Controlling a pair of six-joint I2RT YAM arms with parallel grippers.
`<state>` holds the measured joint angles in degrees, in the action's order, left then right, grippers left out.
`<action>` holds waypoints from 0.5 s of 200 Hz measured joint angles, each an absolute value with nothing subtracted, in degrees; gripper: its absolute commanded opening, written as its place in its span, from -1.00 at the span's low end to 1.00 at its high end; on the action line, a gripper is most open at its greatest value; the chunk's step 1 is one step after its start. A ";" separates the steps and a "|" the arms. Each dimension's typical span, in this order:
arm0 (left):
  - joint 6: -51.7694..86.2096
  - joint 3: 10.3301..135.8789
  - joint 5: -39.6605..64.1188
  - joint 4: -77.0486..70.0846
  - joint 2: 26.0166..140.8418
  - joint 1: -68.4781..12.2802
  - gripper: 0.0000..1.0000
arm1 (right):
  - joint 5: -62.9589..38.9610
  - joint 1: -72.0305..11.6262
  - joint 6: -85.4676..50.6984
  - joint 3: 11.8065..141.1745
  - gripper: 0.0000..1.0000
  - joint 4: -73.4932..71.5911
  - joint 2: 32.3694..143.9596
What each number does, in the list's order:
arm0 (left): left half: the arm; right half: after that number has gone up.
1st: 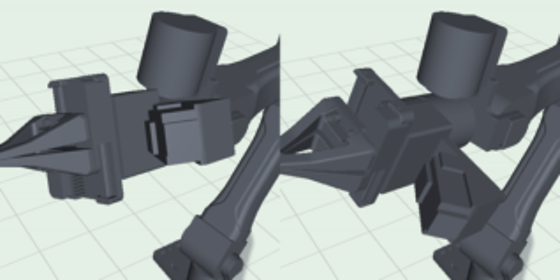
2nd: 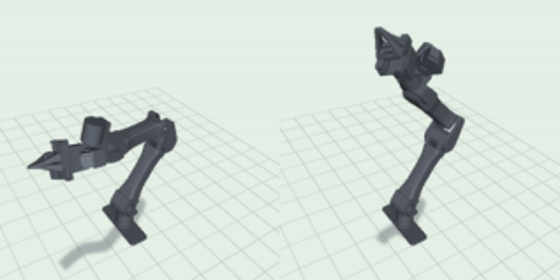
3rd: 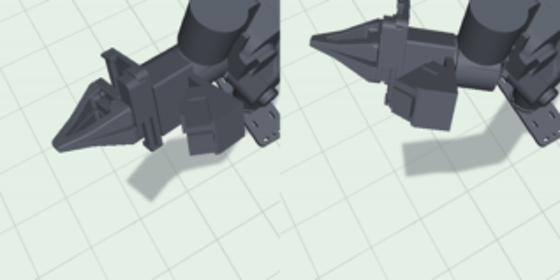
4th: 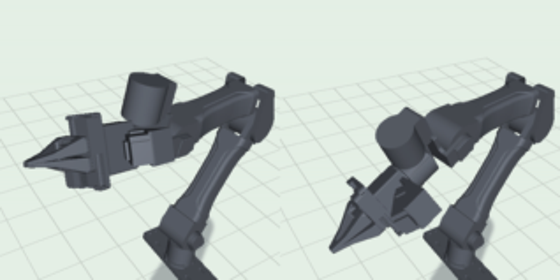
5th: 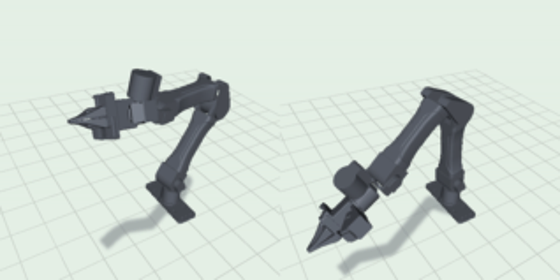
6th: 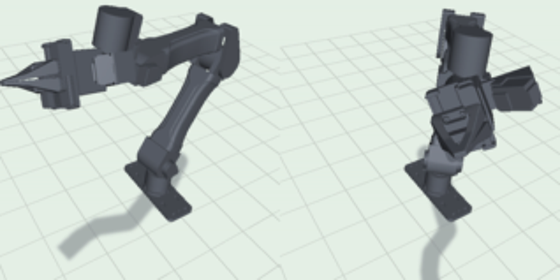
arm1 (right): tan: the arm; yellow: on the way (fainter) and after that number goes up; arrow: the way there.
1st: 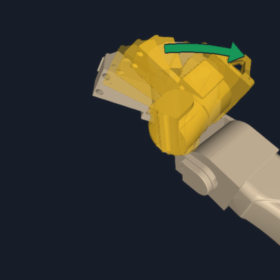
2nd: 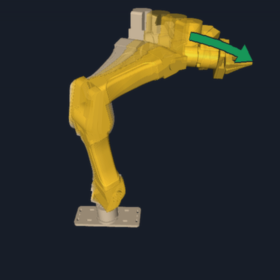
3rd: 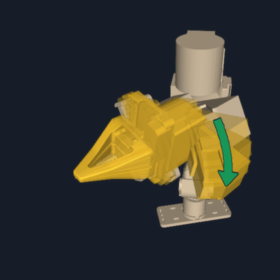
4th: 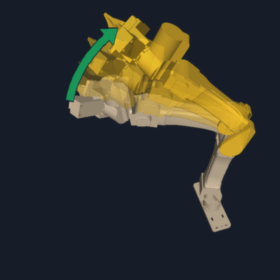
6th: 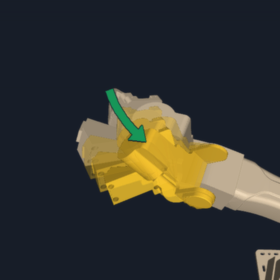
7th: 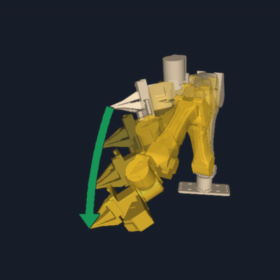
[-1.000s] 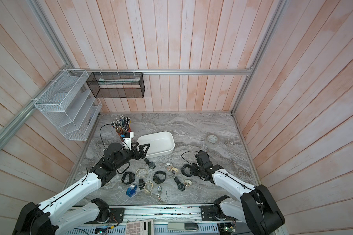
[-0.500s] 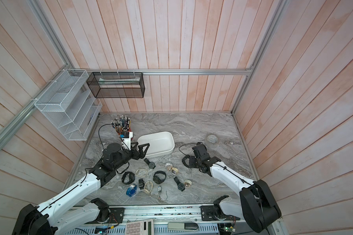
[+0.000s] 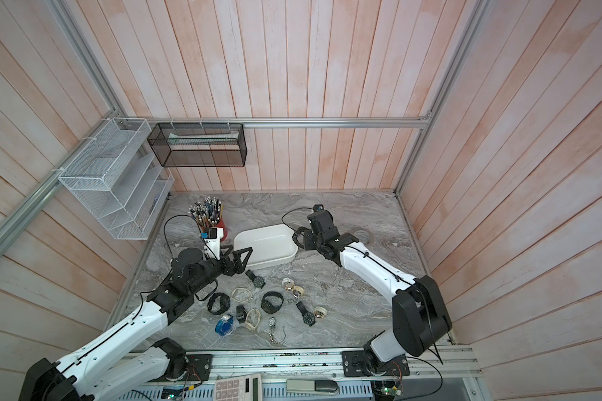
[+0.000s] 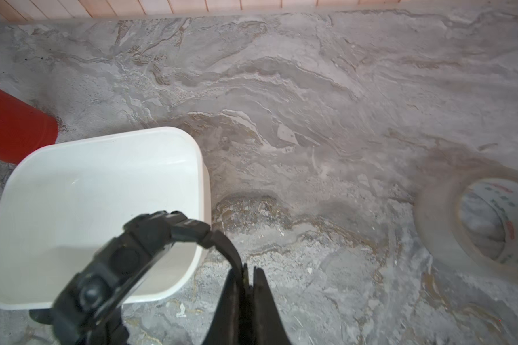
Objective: Put the watch into the storage box
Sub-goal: Pick up the watch at the center of the board, then place the watch in the storage box.
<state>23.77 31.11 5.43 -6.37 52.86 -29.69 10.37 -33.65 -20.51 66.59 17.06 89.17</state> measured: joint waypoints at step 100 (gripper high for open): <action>23.81 29.23 0.75 -3.68 50.41 -29.69 0.91 | 10.48 -37.89 -14.61 84.40 -1.00 17.41 108.90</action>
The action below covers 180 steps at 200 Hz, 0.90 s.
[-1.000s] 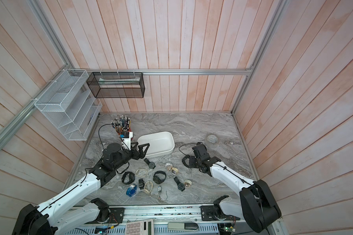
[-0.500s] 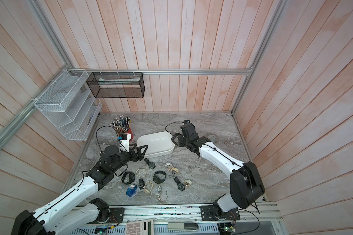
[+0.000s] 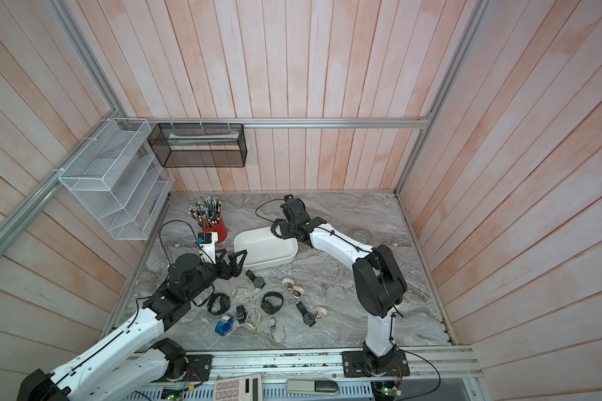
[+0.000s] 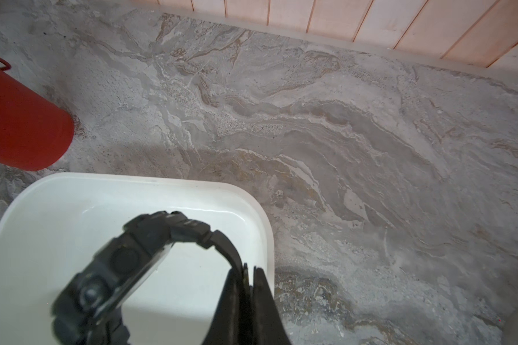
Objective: Put the watch into the storage box
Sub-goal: Place the watch in the storage box.
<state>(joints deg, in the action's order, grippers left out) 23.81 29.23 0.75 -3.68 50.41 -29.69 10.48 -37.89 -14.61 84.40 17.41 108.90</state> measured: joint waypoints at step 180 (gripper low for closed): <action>23.79 28.75 -2.68 -2.02 47.55 -29.69 0.92 | 11.49 -38.61 -14.59 91.79 -0.87 16.60 124.09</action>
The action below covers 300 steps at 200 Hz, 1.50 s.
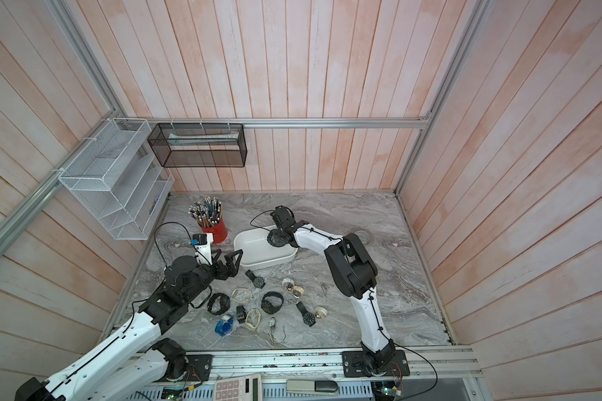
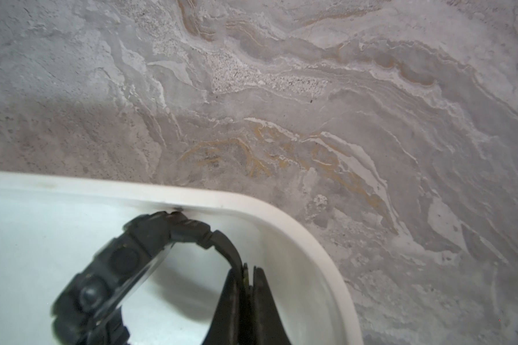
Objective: Put the watch into the storage box
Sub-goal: Place the watch in the storage box, then pick up the watch at the center of the board.
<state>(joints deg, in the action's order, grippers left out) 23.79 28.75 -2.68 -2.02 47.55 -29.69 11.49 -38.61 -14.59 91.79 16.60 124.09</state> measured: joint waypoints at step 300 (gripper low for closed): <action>32.97 28.51 -6.74 15.66 39.48 -29.69 0.69 | 4.78 -37.45 -18.85 54.39 0.82 -12.19 84.47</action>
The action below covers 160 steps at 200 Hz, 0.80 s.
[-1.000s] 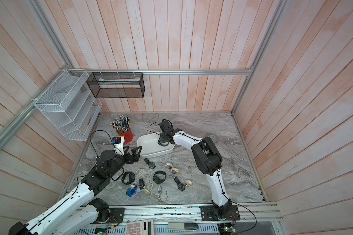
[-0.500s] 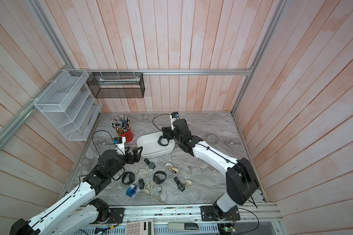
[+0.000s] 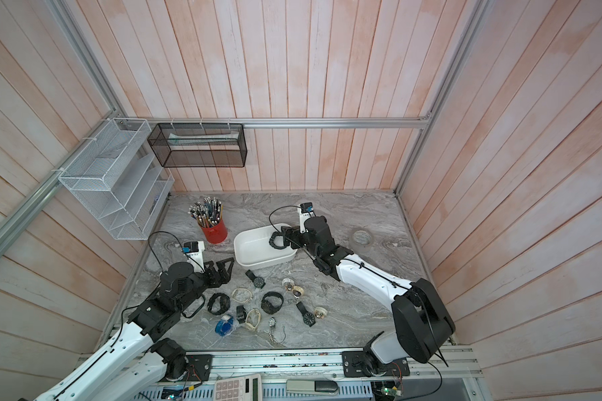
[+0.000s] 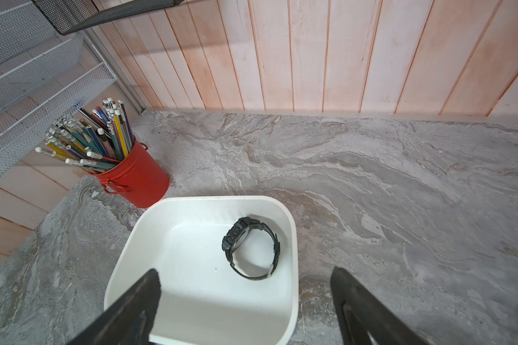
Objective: Put the watch into the storage box
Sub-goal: Pick up the watch at the center of the board.
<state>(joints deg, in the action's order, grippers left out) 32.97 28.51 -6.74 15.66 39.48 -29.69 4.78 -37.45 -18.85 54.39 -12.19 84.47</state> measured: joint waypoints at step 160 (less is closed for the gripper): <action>56.36 23.18 -10.96 39.29 35.79 -29.71 0.00 | 1.96 -34.54 -17.78 54.41 0.82 -12.43 84.60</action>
